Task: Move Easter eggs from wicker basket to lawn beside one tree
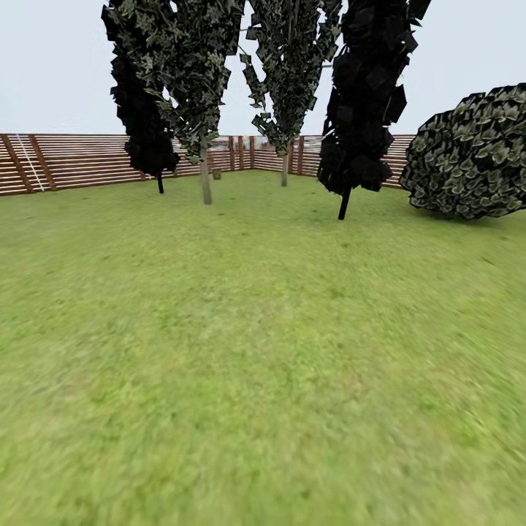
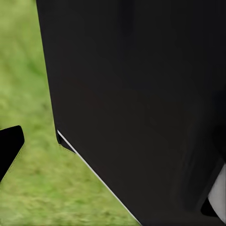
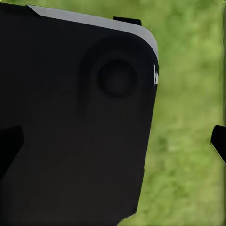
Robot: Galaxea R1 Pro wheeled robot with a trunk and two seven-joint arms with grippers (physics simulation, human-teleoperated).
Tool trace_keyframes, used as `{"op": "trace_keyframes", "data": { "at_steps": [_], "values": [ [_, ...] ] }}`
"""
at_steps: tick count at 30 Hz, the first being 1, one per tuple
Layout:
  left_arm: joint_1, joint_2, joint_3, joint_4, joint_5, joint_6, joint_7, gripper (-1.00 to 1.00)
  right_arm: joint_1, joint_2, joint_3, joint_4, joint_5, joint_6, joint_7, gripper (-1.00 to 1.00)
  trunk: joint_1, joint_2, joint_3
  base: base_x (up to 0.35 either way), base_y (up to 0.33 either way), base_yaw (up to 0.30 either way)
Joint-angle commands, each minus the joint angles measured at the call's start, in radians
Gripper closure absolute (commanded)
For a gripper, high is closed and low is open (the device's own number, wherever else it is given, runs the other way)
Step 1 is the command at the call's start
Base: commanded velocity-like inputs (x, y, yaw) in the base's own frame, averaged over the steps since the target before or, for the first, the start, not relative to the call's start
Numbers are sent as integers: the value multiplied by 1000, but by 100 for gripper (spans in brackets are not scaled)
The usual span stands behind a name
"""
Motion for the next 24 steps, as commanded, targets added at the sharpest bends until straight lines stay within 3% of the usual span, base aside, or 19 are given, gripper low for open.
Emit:
{"op": "trace_keyframes", "data": {
  "at_steps": [1, 24],
  "values": [
    [0, 0, 1, -1, 0, 0, -1, -100, 0, 0, 2, 1, 7, -3, -1, -100, 1, 0, -1, 325, 0, 0],
    [0, 0, 1, -1, 0, 0, -1, -100, 0, 0, 2, 0, 7, -3, -1, -100, 1, 0, -1, 325, 0, 0]
  ]
}}
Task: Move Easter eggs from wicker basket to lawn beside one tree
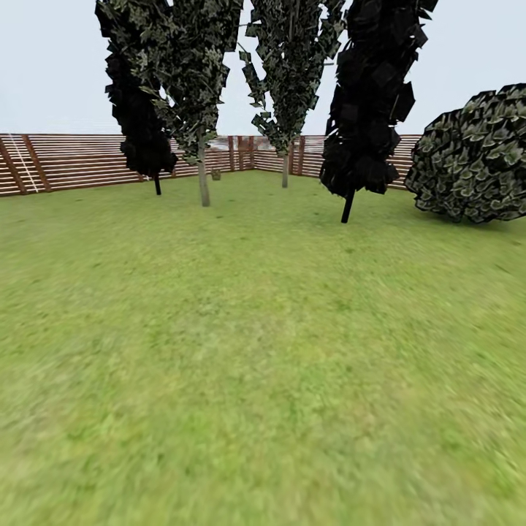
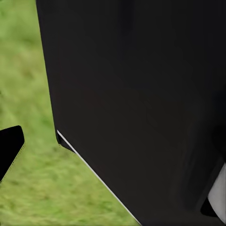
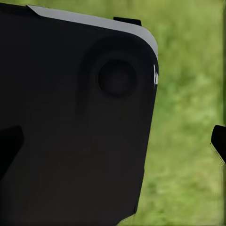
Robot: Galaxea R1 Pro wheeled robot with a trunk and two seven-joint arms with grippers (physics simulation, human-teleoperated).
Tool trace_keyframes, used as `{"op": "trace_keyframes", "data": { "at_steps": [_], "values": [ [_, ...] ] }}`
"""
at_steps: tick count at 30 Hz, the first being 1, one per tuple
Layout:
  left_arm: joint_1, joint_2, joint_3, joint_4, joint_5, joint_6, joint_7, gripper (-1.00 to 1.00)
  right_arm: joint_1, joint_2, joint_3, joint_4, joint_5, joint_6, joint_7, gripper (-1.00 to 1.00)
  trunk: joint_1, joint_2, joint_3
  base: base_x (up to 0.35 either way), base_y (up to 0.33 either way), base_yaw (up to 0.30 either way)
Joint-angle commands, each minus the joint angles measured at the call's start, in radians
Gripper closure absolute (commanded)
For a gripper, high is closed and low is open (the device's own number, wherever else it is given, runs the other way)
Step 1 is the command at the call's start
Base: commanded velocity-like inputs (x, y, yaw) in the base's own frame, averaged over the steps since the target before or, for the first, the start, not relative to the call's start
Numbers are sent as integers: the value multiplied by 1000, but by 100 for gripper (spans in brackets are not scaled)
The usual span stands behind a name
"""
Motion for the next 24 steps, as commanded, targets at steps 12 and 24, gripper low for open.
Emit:
{"op": "trace_keyframes", "data": {
  "at_steps": [12, 24],
  "values": [
    [0, 1, 1, -1, 0, 0, -1, -100, 0, 0, 2, 1, 7, -3, -1, -100, 1, 0, -1, 325, 0, 0],
    [0, 0, 1, -1, 0, 0, -1, -100, 0, 0, 2, 1, 7, -3, -1, -100, 1, 0, -1, 325, 0, 0]
  ]
}}
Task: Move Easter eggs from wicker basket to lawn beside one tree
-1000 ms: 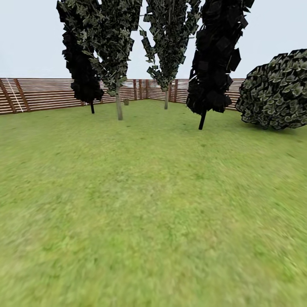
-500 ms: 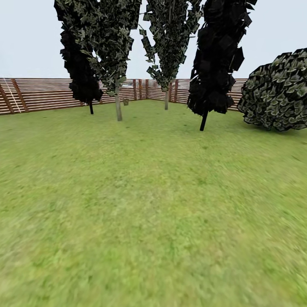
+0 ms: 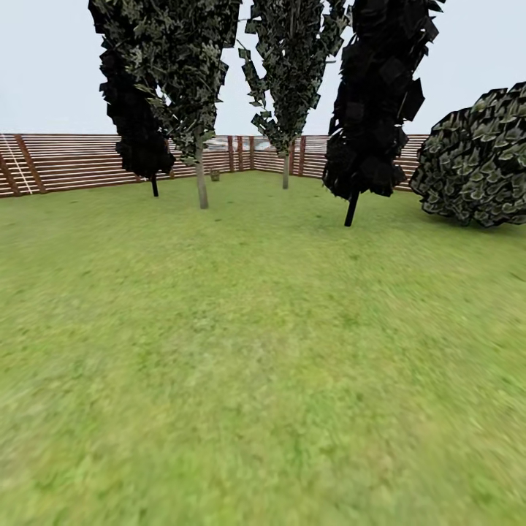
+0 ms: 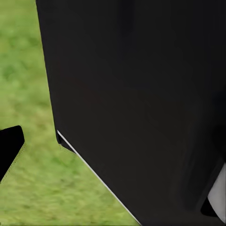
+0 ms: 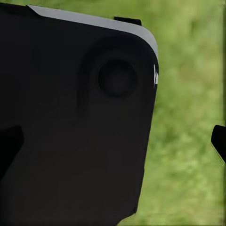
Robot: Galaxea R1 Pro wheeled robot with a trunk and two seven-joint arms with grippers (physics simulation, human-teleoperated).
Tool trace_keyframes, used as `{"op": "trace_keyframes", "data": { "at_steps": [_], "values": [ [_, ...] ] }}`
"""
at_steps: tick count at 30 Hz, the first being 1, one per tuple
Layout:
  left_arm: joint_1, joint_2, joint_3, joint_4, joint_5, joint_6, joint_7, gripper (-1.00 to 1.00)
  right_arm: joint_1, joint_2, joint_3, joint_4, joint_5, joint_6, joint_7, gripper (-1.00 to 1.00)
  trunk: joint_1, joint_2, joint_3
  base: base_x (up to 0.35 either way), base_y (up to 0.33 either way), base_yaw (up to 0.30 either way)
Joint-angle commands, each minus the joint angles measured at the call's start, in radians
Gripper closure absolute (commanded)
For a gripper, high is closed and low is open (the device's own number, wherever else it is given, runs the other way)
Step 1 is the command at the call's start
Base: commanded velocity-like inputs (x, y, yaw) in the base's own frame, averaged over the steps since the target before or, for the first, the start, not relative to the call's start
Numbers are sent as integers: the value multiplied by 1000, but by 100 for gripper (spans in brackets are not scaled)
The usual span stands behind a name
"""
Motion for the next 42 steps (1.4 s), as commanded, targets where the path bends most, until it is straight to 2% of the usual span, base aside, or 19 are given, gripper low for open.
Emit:
{"op": "trace_keyframes", "data": {
  "at_steps": [1, 42],
  "values": [
    [0, 0, 1, -1, 0, 0, -1, -100, 0, 0, 2, 1, 7, -3, -1, -100, 1, 0, -1, 325, 0, 0],
    [0, 0, 1, -1, 0, 0, -1, -100, 0, 0, 2, 1, 7, -3, -1, -100, 1, 0, -1, 325, 0, 0]
  ]
}}
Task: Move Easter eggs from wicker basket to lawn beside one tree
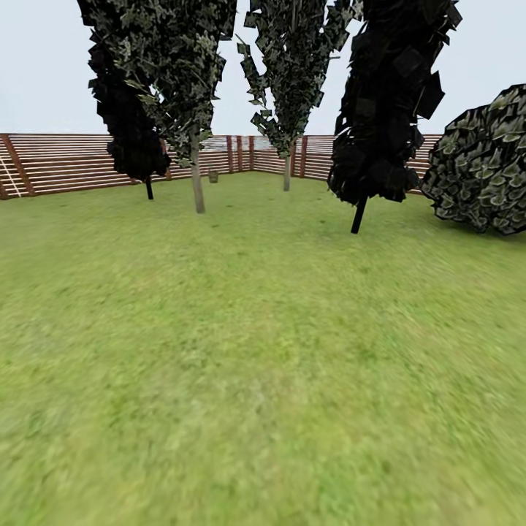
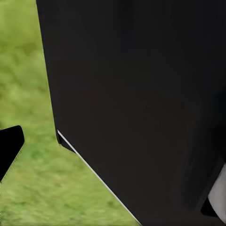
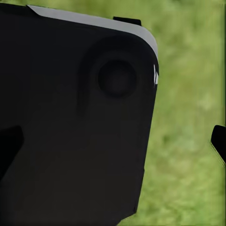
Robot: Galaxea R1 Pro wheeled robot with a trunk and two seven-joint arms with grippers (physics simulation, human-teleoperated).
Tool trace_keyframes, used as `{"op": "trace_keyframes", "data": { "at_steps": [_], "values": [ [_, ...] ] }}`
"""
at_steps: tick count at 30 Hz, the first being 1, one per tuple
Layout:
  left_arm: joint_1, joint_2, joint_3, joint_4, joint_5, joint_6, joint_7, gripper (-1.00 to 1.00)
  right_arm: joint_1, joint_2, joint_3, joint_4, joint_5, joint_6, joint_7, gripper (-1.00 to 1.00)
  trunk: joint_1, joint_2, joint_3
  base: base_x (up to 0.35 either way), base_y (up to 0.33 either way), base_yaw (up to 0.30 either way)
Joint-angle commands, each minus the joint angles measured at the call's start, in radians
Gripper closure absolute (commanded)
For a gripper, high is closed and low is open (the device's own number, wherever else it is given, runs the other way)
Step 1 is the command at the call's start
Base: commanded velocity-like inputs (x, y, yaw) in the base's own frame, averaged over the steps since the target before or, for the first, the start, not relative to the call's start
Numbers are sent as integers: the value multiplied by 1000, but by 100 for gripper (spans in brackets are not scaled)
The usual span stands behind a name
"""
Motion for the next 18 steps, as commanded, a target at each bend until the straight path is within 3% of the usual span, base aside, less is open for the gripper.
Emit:
{"op": "trace_keyframes", "data": {
  "at_steps": [1, 18],
  "values": [
    [0, 0, 1, -1, 0, 0, -1, -100, 0, 0, 2, 1, 7, -3, -1, -100, 1, 0, -1, 325, 0, 0],
    [0, -1, 1, -1, 0, 0, -1, -100, 0, 0, 3, 1, 7, -3, -1, -100, 1, 0, -1, 325, 0, 0]
  ]
}}
